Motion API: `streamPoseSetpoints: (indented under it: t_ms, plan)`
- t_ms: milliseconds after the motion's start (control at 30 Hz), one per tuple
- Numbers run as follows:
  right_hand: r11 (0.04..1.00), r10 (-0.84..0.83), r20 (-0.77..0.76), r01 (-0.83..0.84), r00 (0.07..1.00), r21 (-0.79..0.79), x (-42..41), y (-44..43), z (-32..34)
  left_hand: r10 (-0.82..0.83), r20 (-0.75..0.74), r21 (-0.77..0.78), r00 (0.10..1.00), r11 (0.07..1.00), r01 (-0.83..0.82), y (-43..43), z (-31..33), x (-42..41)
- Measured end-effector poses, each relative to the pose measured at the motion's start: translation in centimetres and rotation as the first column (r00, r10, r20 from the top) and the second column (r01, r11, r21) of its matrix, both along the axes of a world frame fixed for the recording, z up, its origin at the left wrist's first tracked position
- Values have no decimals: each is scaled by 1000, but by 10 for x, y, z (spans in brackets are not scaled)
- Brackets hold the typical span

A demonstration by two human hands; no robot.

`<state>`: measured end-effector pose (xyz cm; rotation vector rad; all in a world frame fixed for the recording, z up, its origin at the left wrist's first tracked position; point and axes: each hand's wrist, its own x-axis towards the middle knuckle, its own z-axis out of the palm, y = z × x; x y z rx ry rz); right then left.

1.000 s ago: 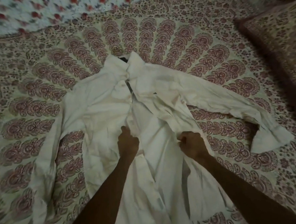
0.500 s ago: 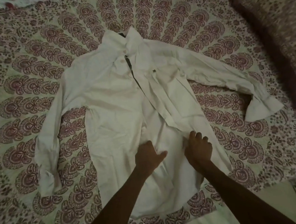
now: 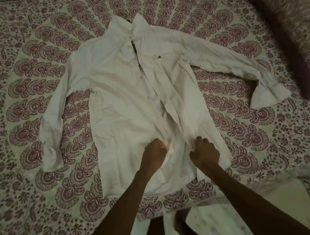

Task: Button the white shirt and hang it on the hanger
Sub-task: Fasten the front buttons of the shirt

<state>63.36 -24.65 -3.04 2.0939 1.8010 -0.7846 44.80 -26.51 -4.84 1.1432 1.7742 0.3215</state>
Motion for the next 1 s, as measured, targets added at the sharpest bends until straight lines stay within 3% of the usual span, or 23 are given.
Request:
streamPoseSetpoints:
  t_ms: [33, 100, 167, 200, 267, 333, 400, 433, 500, 600, 733, 867, 1000]
  plan:
    - [1000, -16, 26, 16, 1000, -14, 2, -9, -1, -25, -84, 39, 996, 999, 28, -14, -3, 2]
    - [1000, -20, 46, 21, 999, -8, 4, -26, -2, -210, -225, 81, 951, 969, 233, -49, -10, 7]
    - [1000, 0, 22, -1, 1000, 23, 4, -38, 0, -429, -438, -13, 790, 882, 471, -80, -15, 10]
    - [999, 3, -19, -2, 1000, 44, 2, -44, 2, -456, -523, -51, 720, 860, 508, -93, -15, 11]
    - [993, 43, -173, -23, 984, 116, 0, -52, 4, -382, -582, -24, 718, 890, 455, -103, -16, 9]
    - [992, 90, -408, -44, 909, 120, -3, -60, 6, -284, -515, 31, 809, 937, 349, -101, -18, 1]
    - [999, 20, -595, -38, 803, -17, -3, -64, 11, -259, -283, -38, 924, 965, 259, -88, -14, -12]
    - [997, -7, -601, -41, 799, -66, 1, -65, 9, -301, -165, -136, 939, 950, 281, -81, -9, -19]
    - [1000, -14, -509, 15, 861, -2, 10, -62, -1, -420, -20, -290, 907, 871, 397, -63, 3, -31]
    - [946, -171, -314, 244, 934, 211, 30, -47, -11, -477, -55, -331, 877, 838, 434, -44, 15, -39]
    - [863, -458, -178, 484, 871, 147, 62, -35, -21, -271, -115, -172, 956, 953, 250, -31, 9, -23]
    - [852, -415, -426, 507, 804, 127, 80, -30, -26, -279, -270, 25, 922, 955, 296, -20, 4, 15]
    - [907, -333, -425, 409, 842, 101, 86, -25, -24, -266, -287, 99, 920, 947, 305, -11, -7, 50]
